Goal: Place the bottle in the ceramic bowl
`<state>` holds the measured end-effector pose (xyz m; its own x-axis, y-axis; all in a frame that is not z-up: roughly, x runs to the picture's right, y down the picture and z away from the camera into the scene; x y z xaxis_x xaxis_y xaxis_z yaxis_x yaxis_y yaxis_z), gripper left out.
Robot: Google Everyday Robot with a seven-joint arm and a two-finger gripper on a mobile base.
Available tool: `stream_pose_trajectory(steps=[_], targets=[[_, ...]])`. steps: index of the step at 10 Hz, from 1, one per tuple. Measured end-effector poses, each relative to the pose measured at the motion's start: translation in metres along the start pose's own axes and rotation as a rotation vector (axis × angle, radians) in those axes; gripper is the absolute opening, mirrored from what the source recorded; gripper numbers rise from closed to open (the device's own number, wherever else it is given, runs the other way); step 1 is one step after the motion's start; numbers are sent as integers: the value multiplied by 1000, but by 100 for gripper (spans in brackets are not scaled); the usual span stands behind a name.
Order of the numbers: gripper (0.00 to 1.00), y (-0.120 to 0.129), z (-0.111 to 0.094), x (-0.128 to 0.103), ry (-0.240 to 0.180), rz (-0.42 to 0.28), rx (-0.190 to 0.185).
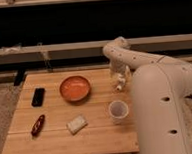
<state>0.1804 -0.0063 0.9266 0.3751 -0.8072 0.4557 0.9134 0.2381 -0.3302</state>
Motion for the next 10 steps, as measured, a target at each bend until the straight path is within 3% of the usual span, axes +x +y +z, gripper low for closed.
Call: stream_pose_trajectory(steps=[2,4,7,10], targets=[[64,13,11,10,-8,49,-3],[64,10,18,19,-25,65,30],[64,-1,24,25,-45,49,84],[64,-9,39,26,-61,24,80]])
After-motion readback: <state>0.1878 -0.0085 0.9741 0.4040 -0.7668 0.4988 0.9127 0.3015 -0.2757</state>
